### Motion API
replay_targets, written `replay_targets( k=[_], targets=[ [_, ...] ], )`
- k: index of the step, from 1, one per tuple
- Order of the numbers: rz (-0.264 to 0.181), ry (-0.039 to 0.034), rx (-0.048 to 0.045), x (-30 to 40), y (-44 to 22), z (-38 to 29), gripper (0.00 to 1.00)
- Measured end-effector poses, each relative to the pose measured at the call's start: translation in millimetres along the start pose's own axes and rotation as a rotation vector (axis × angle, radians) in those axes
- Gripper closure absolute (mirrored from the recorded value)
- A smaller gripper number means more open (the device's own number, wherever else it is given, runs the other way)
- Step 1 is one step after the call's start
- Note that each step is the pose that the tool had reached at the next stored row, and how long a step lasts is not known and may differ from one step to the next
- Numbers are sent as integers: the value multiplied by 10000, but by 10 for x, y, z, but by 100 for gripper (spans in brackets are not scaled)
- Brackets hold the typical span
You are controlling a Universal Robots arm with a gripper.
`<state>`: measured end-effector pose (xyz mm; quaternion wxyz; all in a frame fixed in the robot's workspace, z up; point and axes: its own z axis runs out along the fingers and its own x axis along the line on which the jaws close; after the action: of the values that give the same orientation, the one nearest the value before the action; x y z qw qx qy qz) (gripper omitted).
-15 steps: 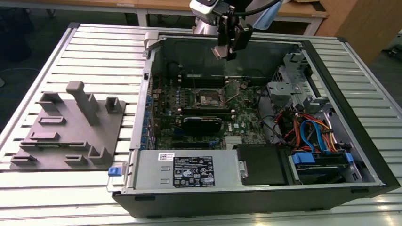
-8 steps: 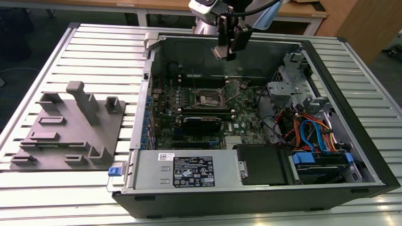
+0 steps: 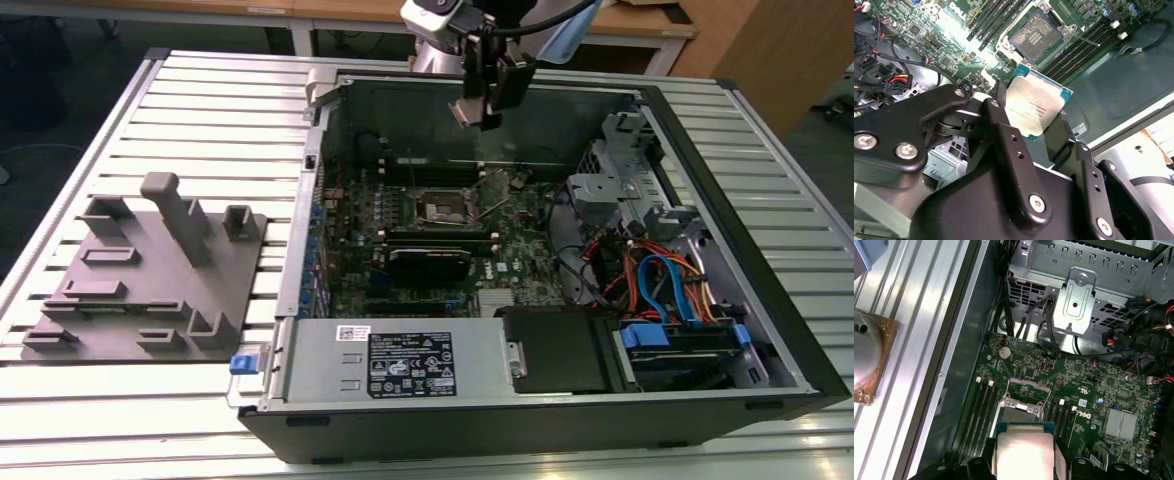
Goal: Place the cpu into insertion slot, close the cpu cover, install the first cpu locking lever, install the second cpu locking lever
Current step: 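Place the cpu into insertion slot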
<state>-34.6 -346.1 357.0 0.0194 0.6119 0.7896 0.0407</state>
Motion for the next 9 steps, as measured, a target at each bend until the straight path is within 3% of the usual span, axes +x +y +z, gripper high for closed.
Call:
replay_targets(
  k=[2,9],
  targets=[
    [0,0,0,-1,-3,36,46],
    [0,0,0,-1,-3,36,46]
  ],
)
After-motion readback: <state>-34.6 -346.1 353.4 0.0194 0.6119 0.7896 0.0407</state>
